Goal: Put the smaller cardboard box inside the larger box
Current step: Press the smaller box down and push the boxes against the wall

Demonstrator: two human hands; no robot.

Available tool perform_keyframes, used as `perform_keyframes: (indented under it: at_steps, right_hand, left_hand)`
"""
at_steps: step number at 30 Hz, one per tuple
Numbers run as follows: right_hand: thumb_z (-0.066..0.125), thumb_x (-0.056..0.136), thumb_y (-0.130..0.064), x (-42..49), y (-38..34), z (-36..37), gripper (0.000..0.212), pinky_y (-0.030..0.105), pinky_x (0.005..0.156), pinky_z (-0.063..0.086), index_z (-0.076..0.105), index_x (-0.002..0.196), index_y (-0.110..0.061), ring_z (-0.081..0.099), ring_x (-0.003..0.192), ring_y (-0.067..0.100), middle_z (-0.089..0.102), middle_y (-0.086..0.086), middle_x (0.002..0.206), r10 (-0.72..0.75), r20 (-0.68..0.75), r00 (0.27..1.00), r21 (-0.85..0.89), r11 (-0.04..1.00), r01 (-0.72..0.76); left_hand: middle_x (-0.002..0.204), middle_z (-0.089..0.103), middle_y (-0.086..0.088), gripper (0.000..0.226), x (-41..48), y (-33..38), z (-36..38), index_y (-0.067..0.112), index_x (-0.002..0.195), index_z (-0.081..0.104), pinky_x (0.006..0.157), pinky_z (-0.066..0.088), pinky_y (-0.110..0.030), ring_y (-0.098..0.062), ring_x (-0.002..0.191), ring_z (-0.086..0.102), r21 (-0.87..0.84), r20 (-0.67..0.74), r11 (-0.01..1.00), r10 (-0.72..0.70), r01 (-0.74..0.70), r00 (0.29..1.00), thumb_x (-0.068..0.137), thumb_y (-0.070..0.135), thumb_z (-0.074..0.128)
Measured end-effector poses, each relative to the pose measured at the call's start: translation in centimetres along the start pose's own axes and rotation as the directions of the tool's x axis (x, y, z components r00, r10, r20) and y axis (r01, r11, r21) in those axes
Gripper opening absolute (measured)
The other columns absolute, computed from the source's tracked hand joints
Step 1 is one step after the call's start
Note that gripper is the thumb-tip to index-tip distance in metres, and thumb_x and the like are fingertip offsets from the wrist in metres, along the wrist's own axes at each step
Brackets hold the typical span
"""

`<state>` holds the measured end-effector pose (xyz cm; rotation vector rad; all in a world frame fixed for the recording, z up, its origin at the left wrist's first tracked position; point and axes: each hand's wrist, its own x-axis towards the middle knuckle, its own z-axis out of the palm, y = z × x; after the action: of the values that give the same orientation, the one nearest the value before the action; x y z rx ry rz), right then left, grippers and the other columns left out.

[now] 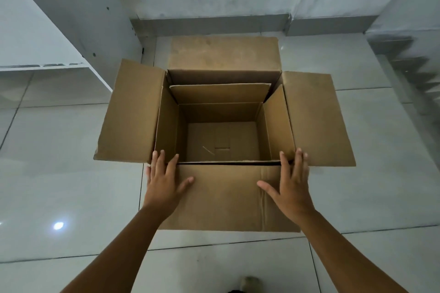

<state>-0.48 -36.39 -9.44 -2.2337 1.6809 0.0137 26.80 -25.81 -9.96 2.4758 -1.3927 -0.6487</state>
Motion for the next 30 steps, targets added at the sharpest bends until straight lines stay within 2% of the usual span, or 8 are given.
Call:
perform_keyframes:
  at_steps: [1, 4, 8, 14, 30]
  right_hand:
    - [0.003, 0.061, -0.088, 0.2, -0.2, 0.4, 0.117, 0.054, 0.115, 0.017, 0.022, 0.147, -0.011, -0.004, 0.144, 0.04, 0.001, 0.023, 0.157, 0.014, -0.023, 1.0, 0.012, 1.0, -0.014]
    - [0.025, 0.067, -0.079, 1.1, -0.9, 1.5, 0.106, 0.056, 0.116, 0.017, 0.023, 0.146, -0.008, -0.004, 0.144, 0.041, 0.002, 0.026, 0.156, 0.039, -0.078, 0.996, 0.026, 0.999, -0.037]
    - [0.018, 0.069, -0.079, 2.5, -1.6, 2.3, 0.105, 0.051, 0.115, 0.009, 0.027, 0.145, -0.006, 0.001, 0.143, 0.044, 0.007, 0.029, 0.154, 0.026, -0.141, 0.99, -0.001, 1.0, -0.027]
    - [0.048, 0.072, -0.068, 7.6, -2.3, 2.3, 0.098, 0.051, 0.115, 0.01, 0.029, 0.144, -0.005, 0.003, 0.143, 0.044, 0.01, 0.029, 0.154, 0.001, -0.194, 0.981, -0.008, 1.0, -0.002]
    - [0.046, 0.073, -0.071, 23.8, -7.7, 0.6, 0.099, 0.053, 0.116, 0.009, 0.021, 0.147, -0.01, -0.002, 0.143, 0.044, 0.006, 0.027, 0.155, -0.05, -0.163, 0.985, -0.067, 0.997, 0.039]
  left_hand:
    - [0.161, 0.007, -0.009, 0.072, 0.2, -0.2, 0.4, 0.021, 0.148, 0.025, 0.118, -0.003, -0.044, -0.023, 0.148, -0.01, -0.02, -0.035, 1.0, 0.007, -0.008, 0.999, 0.087, 0.052, 0.048]
    - [0.16, 0.012, -0.012, 0.066, 1.1, -0.6, 1.2, 0.017, 0.144, 0.032, 0.117, -0.003, -0.044, -0.025, 0.148, -0.006, -0.047, -0.124, 0.998, 0.023, -0.029, 0.992, 0.088, 0.045, 0.052]
    - [0.159, 0.017, -0.015, 0.062, 3.2, -1.1, 1.2, 0.014, 0.14, 0.039, 0.117, -0.001, -0.044, -0.026, 0.149, -0.003, -0.035, -0.164, 0.998, 0.037, -0.043, 0.986, 0.087, 0.042, 0.055]
    - [0.158, 0.019, -0.014, 0.059, 7.5, -0.5, 0.4, 0.013, 0.137, 0.042, 0.118, 0.002, -0.048, -0.027, 0.149, -0.002, -0.043, -0.193, 0.999, 0.011, -0.02, 0.981, 0.087, 0.041, 0.056]
    - [0.154, 0.027, -0.017, 0.06, 22.2, -0.5, -3.3, 0.011, 0.136, 0.042, 0.118, 0.005, -0.051, -0.031, 0.148, 0.001, 0.031, -0.255, 0.999, -0.028, 0.037, 0.967, 0.088, 0.045, 0.051]
